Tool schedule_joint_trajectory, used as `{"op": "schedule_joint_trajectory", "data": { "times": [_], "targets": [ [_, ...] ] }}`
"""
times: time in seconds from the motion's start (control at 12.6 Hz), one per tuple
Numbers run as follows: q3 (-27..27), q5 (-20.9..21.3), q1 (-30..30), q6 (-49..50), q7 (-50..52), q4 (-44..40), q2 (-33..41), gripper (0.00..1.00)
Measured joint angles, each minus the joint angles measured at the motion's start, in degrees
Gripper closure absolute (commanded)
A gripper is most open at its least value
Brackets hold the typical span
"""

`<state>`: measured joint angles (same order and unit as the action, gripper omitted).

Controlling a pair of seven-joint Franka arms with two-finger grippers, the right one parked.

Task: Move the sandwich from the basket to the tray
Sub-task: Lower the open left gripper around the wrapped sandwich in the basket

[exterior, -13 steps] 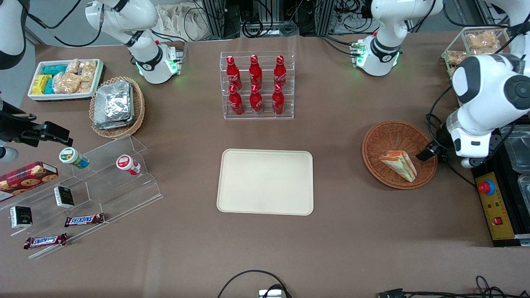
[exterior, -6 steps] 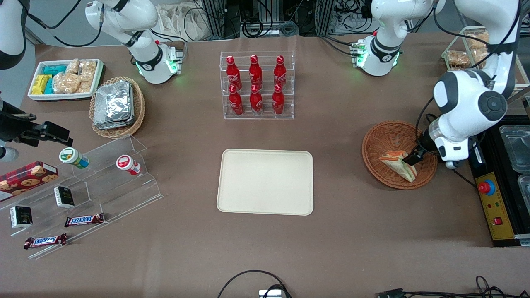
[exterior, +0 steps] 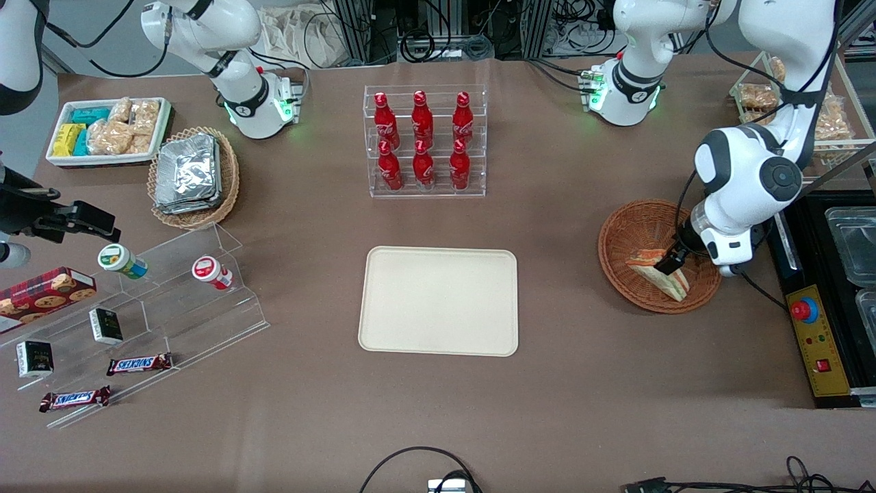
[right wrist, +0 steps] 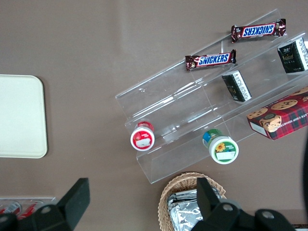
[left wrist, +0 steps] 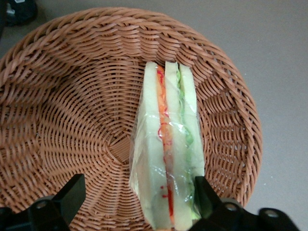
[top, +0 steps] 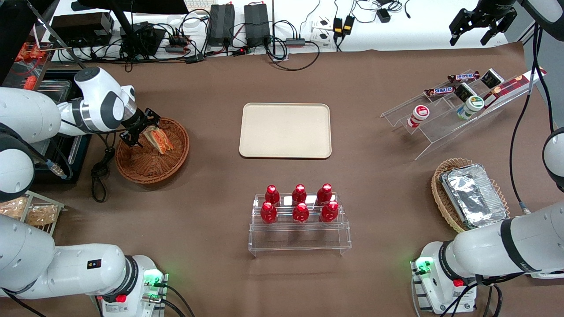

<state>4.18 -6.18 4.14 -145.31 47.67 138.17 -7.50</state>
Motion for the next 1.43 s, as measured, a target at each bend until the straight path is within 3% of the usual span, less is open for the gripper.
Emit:
{"op": "schedule_joint_trajectory", "data": {
  "times": [0.32,0.79,1.43],
  "targets": [
    [0.21,-0.08,0.0,-0.25,-0.03,0.29,0.4,0.0],
    [0.26,-0.07,0.0,20.03,-0.2,-13.13,2.71,0.0],
    [0.23,-0.07,0.01,12.12,-2.47,-9.99,-4.98,0.0]
  ]
}}
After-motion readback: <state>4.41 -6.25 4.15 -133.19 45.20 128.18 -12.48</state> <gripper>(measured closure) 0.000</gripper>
